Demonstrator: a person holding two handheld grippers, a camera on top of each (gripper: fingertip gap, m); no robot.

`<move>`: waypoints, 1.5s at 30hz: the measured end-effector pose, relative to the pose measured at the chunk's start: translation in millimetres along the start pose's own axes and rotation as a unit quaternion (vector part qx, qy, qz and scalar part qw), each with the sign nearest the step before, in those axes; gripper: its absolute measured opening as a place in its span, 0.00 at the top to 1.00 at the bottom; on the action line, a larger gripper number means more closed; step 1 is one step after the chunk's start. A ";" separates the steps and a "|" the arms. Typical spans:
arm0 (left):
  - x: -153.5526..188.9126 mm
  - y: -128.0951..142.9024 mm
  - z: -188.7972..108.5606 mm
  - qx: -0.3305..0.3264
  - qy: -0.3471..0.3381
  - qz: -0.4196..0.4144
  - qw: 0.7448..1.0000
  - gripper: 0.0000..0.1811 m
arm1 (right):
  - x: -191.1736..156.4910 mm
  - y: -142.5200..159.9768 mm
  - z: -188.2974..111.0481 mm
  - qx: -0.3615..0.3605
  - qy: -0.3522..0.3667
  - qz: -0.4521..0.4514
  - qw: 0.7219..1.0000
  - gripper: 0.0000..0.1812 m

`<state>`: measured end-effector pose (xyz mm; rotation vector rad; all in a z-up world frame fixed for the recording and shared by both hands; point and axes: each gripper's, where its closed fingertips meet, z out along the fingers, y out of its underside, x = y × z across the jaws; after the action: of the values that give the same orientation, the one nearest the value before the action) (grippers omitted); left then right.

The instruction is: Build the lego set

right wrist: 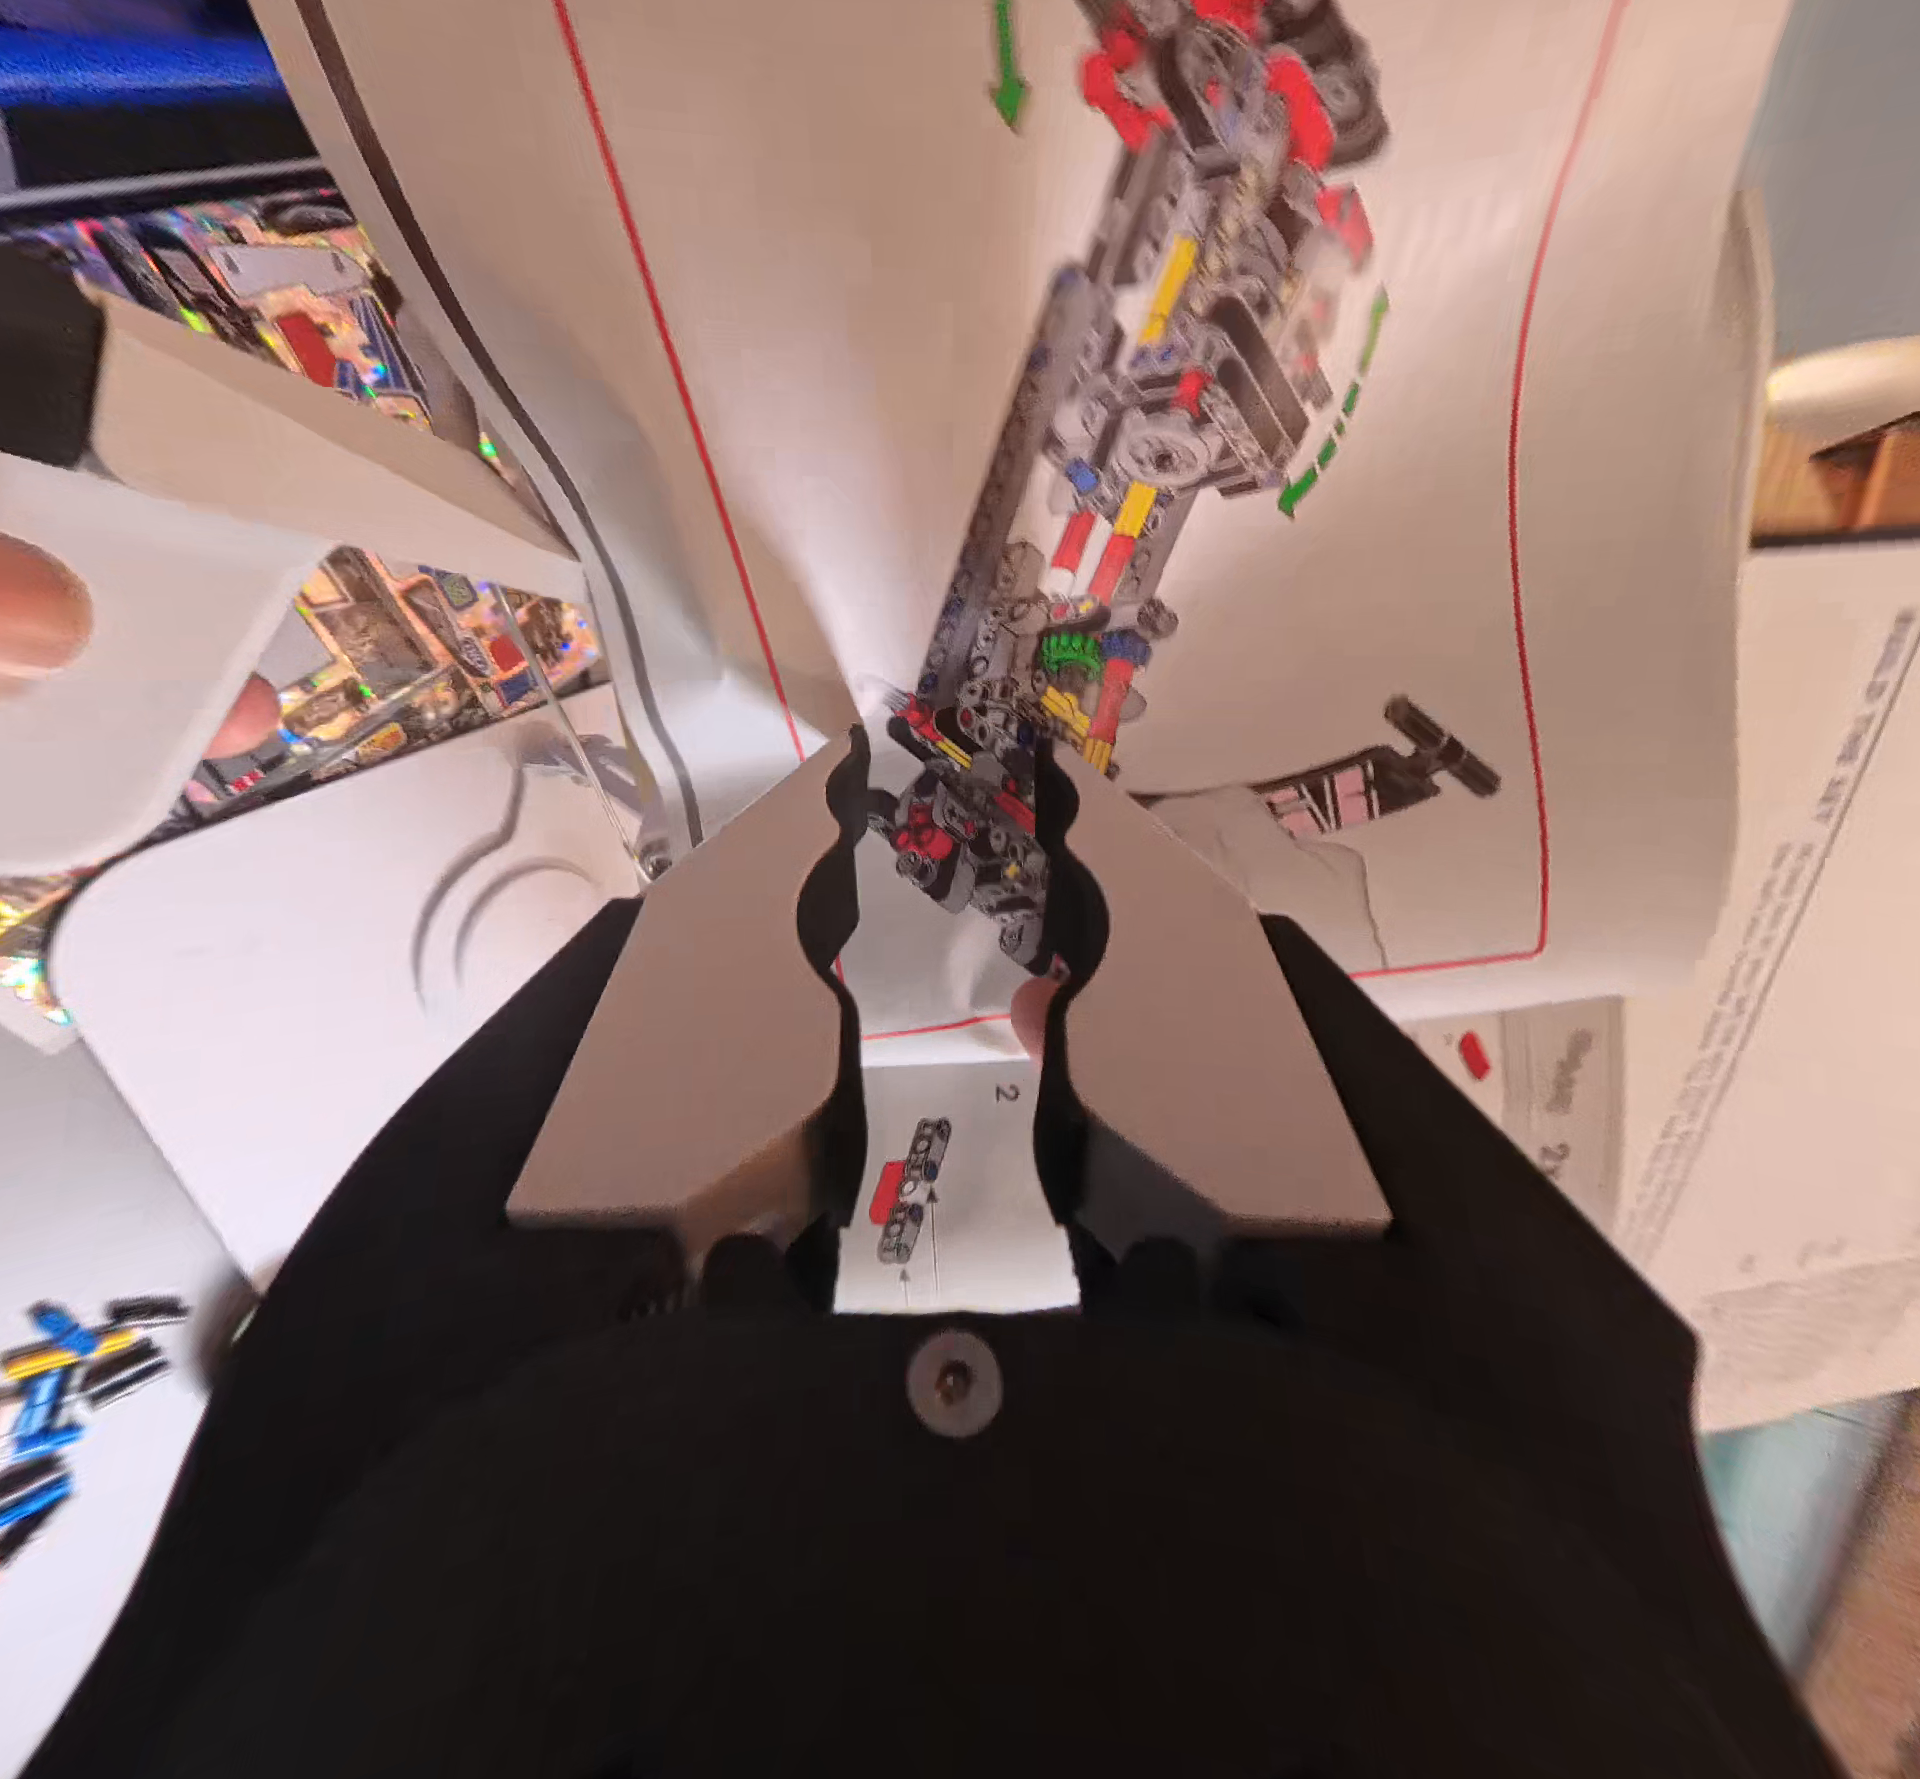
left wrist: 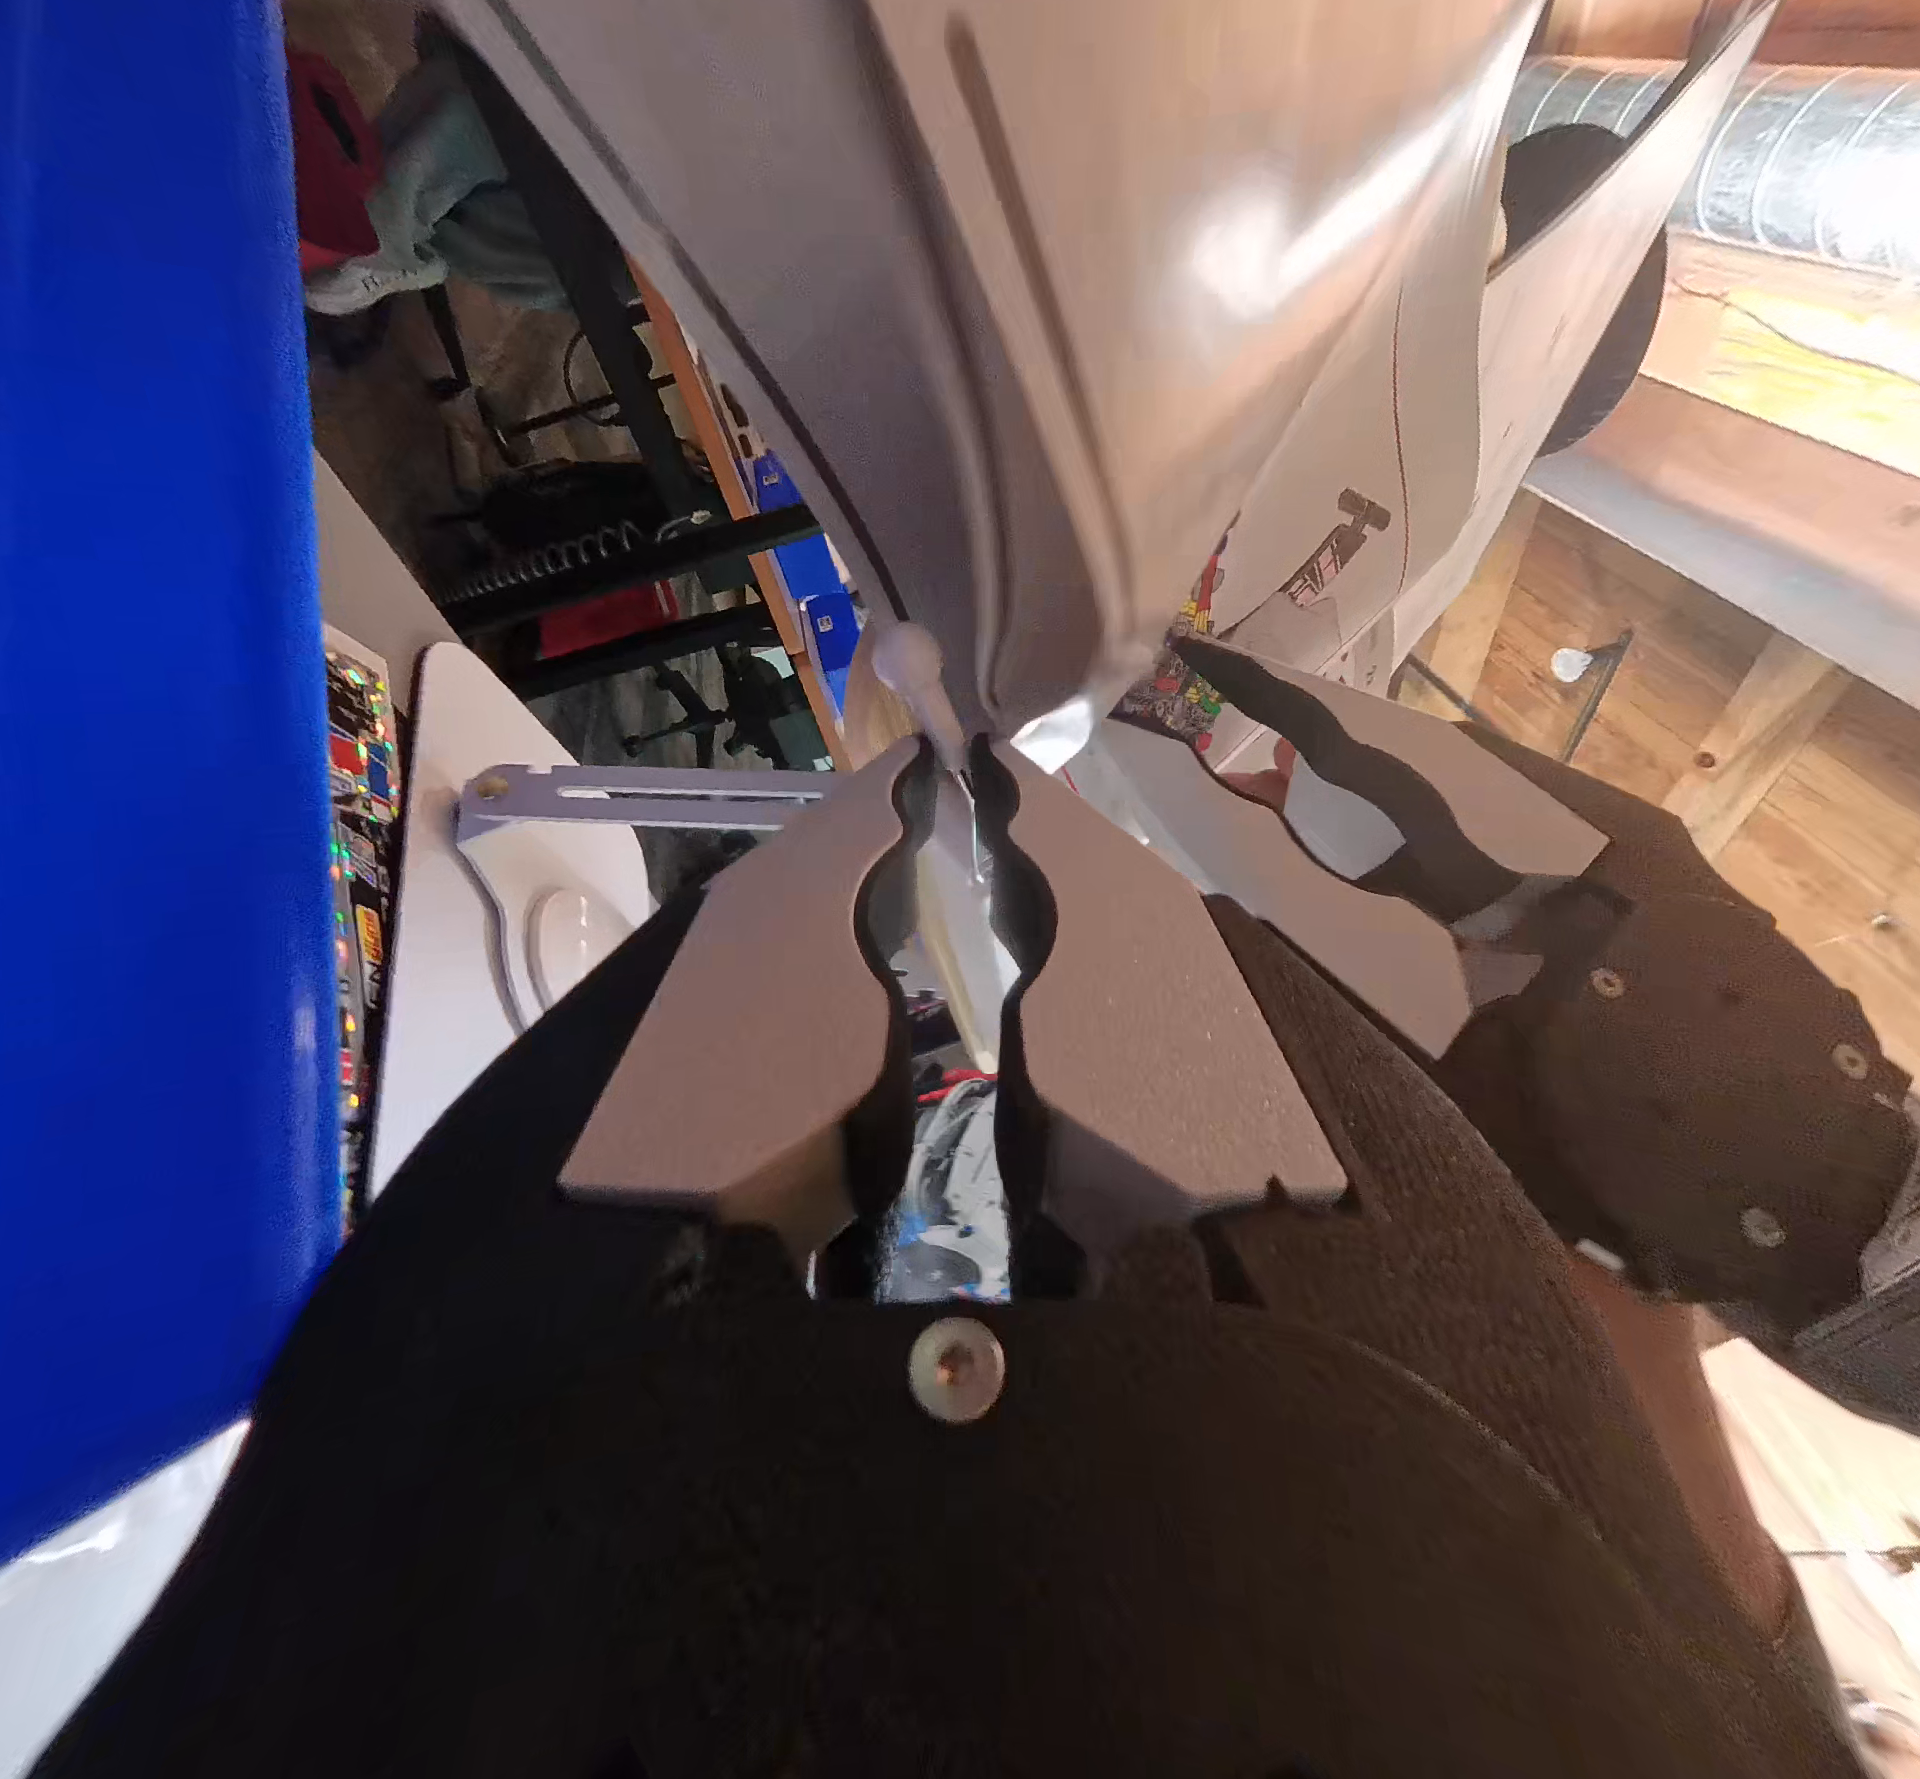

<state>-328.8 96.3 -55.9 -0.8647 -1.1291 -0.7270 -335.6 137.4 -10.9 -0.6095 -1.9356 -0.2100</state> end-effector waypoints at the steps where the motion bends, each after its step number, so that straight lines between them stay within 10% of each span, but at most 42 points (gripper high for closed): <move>1: 0.7 0.2 -0.5 0.000 0.002 -0.013 1.000 0.98 | -1.5 -3.6 1.1 -0.004 0.008 -0.017 1.000 0.84; 10: -4.7 5.3 -5.1 -0.008 0.013 -0.055 0.998 0.98 | -9.8 -15.9 10.3 -0.018 0.030 -0.022 0.999 0.84; 18: 28.8 -1.7 14.8 -0.056 0.001 0.209 0.976 0.99 | -9.8 -15.2 7.8 0.022 0.006 0.007 1.000 0.87; 33: 34.9 2.4 34.7 -0.151 -0.001 0.379 0.913 0.97 | 18.5 47.4 -22.7 0.115 0.061 0.110 0.985 0.82; 45: 56.5 50.9 56.6 -0.211 0.028 0.606 0.766 1.00 | 17.5 45.0 -18.2 0.137 0.076 0.107 0.982 0.83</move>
<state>-295.9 166.8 -1.8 -1.6774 -0.1461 0.1246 -304.1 174.0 7.0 -0.5944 -1.6981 0.1409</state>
